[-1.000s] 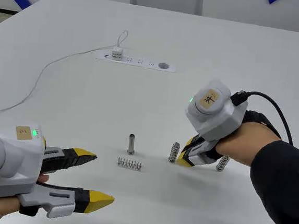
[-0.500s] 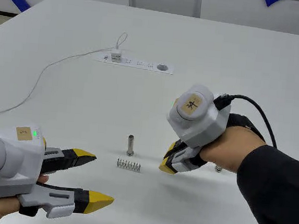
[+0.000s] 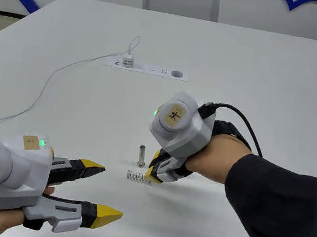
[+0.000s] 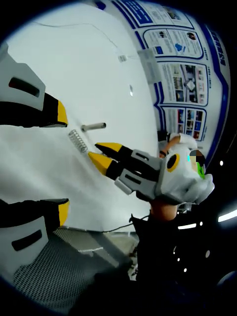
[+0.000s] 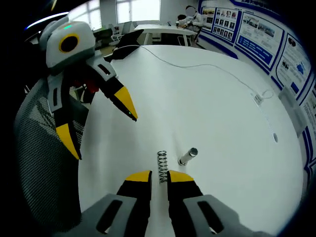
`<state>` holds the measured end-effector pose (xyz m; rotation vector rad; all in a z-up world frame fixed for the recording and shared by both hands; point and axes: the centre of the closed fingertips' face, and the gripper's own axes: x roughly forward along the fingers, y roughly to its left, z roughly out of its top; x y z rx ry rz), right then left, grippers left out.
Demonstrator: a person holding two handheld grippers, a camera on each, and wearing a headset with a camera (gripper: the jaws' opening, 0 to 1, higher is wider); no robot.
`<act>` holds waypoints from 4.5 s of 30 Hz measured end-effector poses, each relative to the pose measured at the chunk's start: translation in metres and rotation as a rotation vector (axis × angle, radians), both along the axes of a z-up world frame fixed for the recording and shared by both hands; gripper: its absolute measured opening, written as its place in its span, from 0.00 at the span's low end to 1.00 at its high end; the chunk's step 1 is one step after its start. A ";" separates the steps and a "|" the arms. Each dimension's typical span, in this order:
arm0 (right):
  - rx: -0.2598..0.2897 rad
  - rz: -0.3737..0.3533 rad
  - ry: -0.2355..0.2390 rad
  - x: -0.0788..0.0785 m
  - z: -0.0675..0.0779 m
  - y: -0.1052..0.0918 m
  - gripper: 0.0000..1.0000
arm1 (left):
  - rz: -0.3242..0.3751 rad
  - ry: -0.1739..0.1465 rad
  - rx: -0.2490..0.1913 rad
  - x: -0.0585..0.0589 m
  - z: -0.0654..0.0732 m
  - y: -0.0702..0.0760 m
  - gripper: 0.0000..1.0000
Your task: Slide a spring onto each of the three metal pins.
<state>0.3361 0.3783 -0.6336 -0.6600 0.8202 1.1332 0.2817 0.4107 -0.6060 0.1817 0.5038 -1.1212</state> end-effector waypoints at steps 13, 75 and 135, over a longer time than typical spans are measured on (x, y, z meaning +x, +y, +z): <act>-0.024 0.051 0.004 0.008 -0.015 0.021 0.13 | 0.012 -0.001 -0.002 0.001 0.001 0.002 0.59; 0.029 -0.053 -0.017 0.006 0.006 -0.007 0.12 | -0.011 0.006 0.008 -0.003 -0.001 -0.003 0.59; 0.050 -0.081 -0.071 0.042 0.058 -0.001 0.12 | 0.005 -0.005 -0.014 0.001 0.004 0.000 0.59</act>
